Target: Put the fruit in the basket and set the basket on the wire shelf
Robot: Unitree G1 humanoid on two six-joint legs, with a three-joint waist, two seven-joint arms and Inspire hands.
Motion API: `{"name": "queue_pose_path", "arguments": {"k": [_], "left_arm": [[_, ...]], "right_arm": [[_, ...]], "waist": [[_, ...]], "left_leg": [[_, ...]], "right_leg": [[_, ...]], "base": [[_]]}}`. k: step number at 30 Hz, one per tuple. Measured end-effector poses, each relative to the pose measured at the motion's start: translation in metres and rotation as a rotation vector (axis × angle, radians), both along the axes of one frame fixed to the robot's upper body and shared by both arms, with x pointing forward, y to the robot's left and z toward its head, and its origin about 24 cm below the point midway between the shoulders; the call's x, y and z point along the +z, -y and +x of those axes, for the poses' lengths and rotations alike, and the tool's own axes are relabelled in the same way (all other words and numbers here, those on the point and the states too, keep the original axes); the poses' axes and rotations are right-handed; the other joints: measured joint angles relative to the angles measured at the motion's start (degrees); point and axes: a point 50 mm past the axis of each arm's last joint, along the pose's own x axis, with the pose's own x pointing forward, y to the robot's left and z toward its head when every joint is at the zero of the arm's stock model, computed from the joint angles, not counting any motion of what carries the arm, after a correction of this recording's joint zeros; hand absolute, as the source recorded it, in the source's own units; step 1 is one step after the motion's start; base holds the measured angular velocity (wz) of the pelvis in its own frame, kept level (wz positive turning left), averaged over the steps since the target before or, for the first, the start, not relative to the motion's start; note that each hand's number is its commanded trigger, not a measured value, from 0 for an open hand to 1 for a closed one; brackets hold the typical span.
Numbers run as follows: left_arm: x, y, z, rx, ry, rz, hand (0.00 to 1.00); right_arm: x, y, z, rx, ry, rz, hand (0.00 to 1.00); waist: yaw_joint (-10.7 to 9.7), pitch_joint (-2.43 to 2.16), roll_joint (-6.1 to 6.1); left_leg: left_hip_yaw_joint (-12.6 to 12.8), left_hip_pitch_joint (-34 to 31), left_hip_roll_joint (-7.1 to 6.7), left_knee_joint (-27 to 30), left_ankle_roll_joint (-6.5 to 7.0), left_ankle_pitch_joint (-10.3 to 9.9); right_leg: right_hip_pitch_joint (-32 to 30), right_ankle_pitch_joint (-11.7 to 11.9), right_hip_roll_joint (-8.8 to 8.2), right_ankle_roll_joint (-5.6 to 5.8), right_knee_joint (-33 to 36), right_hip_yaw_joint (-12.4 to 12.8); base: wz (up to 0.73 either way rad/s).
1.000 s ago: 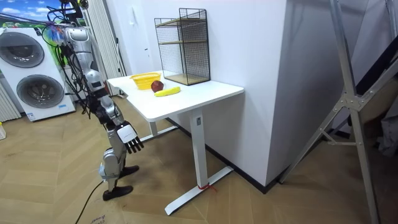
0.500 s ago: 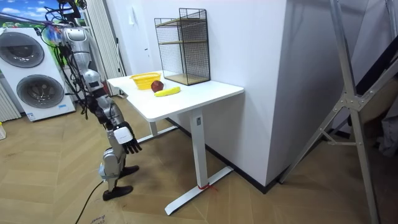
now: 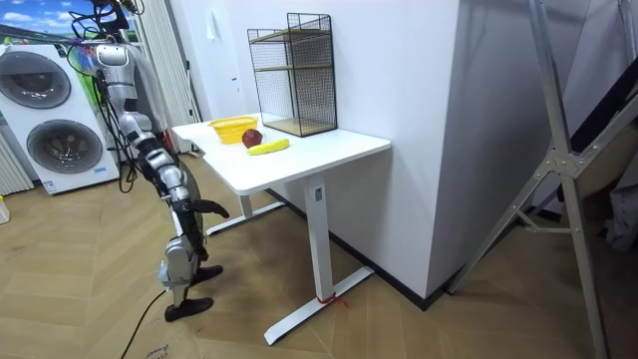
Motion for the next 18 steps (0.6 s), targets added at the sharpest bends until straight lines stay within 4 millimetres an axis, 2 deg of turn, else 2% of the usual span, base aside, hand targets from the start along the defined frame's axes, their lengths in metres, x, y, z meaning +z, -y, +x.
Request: {"name": "queue_pose_path", "arguments": {"k": [3,5,6,8,9,10,11,12,14,18], "left_arm": [[0.001,-0.001,-0.002,-0.002,-0.012,0.024,0.0],[0.001,-0.002,-0.001,-0.006,-0.01,0.026,0.0],[0.001,-0.003,-0.002,-0.006,-0.012,0.027,0.0],[0.002,-0.005,-0.002,-0.027,-0.019,0.032,0.0],[0.002,-0.005,-0.003,-0.03,-0.021,0.031,0.0],[0.002,-0.004,-0.005,-0.041,-0.029,0.028,0.0],[0.001,-0.003,-0.007,-0.051,-0.036,0.023,0.0],[0.001,-0.002,-0.008,-0.057,-0.04,0.021,0.0],[0.0,0.0,-0.007,-0.079,-0.047,0.01,0.0],[-0.001,0.005,-0.005,-0.125,-0.052,-0.006,0.0]], "right_arm": [[0.028,0.022,0.013,-0.006,-0.091,-0.156,0.0],[0.063,0.038,0.032,0.03,-0.172,-0.367,0.0],[0.073,0.041,0.038,0.041,-0.193,-0.431,0.0],[0.112,0.052,0.054,0.058,-0.263,-0.675,0.0],[0.123,0.053,0.058,0.057,-0.266,-0.735,0.0],[0.145,0.054,0.066,0.064,-0.274,-0.865,0.0],[0.164,0.053,0.073,0.082,-0.285,-0.992,0.0],[0.173,0.051,0.076,0.088,-0.282,-1.05,0.0],[0.201,0.036,0.094,0.14,-0.241,-1.236,0.0],[0.224,0.015,0.114,0.251,-0.12,-1.36,0.0]], "waist": [[-0.48,-0.04,-0.2],[-0.47,0.06,-0.42],[-0.47,0.05,-0.55],[-0.01,0.1,-1.02],[0.21,0.1,-1.09],[0.31,0.1,-1.07],[0.42,0.1,-1.06],[0.73,0.1,-1.06],[1.91,0.17,-0.91],[3.42,0.26,-1.04]], "left_leg": [[0.57,0.08,-0.02,-0.76,0.17,0.12],[0.84,-0.06,-0.07,-1.23,0.31,0.24],[0.92,-0.03,-0.08,-1.31,0.32,0.25],[0.98,-0.13,-0.15,-1.38,0.35,0.26],[0.98,-0.17,-0.18,-1.42,0.36,0.26],[1.13,-0.3,-0.18,-1.43,0.37,0.26],[1.22,-0.46,-0.14,-1.42,0.39,0.27],[1.26,-0.54,-0.11,-1.42,0.39,0.27],[1.83,-0.31,0.2,-1.44,0.39,0.28],[1.95,-0.01,0.19,-1.7,0.55,0.37]], "right_leg": [[-0.73,-0.07,-0.14,0.14,0.45,0.53],[-1.35,-0.1,-0.23,0.22,0.77,0.77],[-1.36,-0.08,-0.26,0.24,0.76,0.8],[-1.47,-0.02,-0.32,0.35,0.7,0.72],[-1.57,0.0,-0.35,0.37,0.73,0.76],[-1.75,0.04,-0.39,0.45,0.77,0.76],[-1.98,0.1,-0.39,0.55,0.84,0.75],[-2.14,0.12,-0.4,0.57,0.94,0.75],[-2.47,0.14,-0.37,0.61,1.63,1.06],[-2.32,0.25,-0.39,0.78,1.69,1.12]], "base": [[-0.13],[-0.08],[0.0],[0.0],[0.0],[0.0],[0.0],[-0.06],[-0.12],[-0.01]]}}
